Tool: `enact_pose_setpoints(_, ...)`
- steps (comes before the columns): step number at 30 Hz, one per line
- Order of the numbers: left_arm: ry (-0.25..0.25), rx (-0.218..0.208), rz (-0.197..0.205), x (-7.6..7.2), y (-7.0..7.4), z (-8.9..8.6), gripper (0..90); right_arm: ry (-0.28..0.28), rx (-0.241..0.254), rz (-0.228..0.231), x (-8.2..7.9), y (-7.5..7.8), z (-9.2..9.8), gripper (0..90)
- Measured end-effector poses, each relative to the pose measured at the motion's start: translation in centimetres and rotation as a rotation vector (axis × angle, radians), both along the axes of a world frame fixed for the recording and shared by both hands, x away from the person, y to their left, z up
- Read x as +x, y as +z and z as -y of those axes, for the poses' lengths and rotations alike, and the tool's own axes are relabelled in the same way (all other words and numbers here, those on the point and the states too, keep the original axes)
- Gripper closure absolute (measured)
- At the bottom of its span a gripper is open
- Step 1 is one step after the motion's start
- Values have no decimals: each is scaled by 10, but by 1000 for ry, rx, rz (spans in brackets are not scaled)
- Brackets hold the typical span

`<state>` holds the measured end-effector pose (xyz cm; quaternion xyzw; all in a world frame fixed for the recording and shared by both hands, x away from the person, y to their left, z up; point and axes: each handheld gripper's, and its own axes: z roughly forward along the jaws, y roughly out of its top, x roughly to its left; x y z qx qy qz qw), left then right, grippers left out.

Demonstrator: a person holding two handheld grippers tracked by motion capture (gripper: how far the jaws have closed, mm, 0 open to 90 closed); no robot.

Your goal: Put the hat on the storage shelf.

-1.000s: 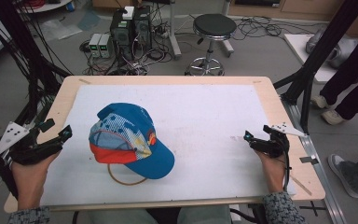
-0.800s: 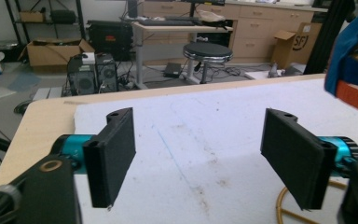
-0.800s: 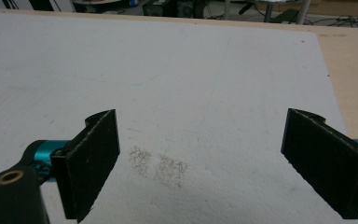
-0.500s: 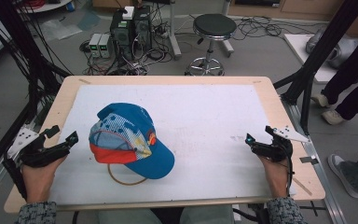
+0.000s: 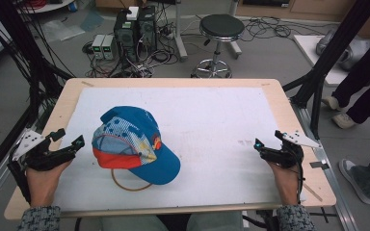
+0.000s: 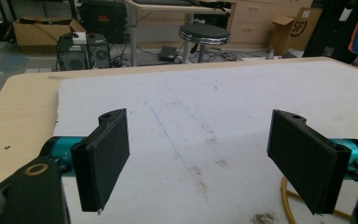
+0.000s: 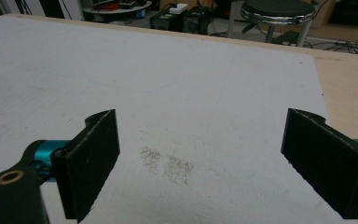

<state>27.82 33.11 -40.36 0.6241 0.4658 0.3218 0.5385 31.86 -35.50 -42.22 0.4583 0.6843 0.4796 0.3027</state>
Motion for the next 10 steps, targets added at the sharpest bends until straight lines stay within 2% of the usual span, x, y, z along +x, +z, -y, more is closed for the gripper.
enact_pose_setpoints(10, 1, -4, -7, 0, 0, -2, 204, -12, -2, -9, 1, 0, 2, 105)
